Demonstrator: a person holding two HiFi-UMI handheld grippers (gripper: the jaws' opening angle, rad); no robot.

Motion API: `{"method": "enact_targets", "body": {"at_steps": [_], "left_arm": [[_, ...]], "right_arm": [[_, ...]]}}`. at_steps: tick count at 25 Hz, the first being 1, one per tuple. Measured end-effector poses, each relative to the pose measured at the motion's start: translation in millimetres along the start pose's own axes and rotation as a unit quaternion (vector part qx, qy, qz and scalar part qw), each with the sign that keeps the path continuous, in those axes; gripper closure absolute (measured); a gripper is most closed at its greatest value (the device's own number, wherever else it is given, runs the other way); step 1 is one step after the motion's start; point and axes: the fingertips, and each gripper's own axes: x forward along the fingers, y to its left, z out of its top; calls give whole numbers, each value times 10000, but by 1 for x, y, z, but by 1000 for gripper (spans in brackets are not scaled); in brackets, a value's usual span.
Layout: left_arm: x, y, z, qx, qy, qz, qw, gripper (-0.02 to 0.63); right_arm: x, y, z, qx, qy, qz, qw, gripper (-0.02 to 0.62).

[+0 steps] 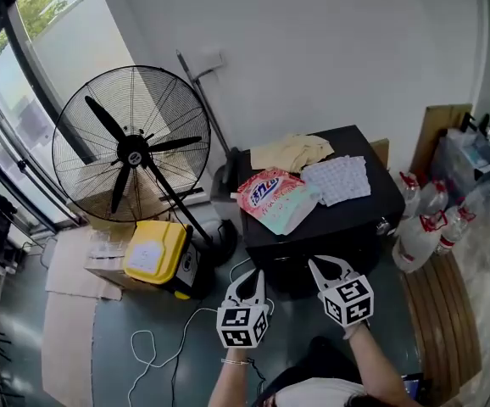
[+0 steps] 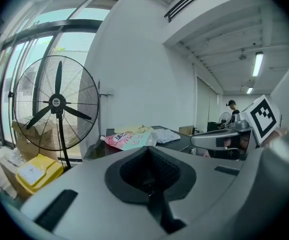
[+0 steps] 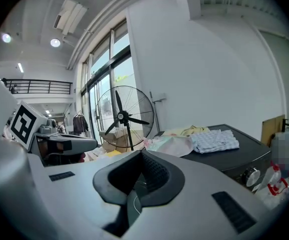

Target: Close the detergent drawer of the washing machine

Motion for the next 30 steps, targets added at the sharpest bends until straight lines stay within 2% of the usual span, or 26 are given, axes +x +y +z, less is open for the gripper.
{"method": "enact_targets", "body": {"at_steps": [4,11,17,25,30], "left_arm": [[-19,-7,13,49,-114,-47,9999,591],[-32,-30,36,184,-318,-105,9993,591],[-38,-54,53,132,-503,78,9986,591],[-48,-89,70,262,-665,272,9971,591],[-56,-112,75,320,-695,297,9966,591]], "right_arm": [[-18,13,18,-216,-171,-95,9996,572],[-41,18,37,-430,-298,-16,9986,572],[-58,14,47,-557,-407,179,9975,572],[-93,1,61,-748,-529,367,9951,572],[-116,-1,70,-692,-662,469,9943,572]]}}
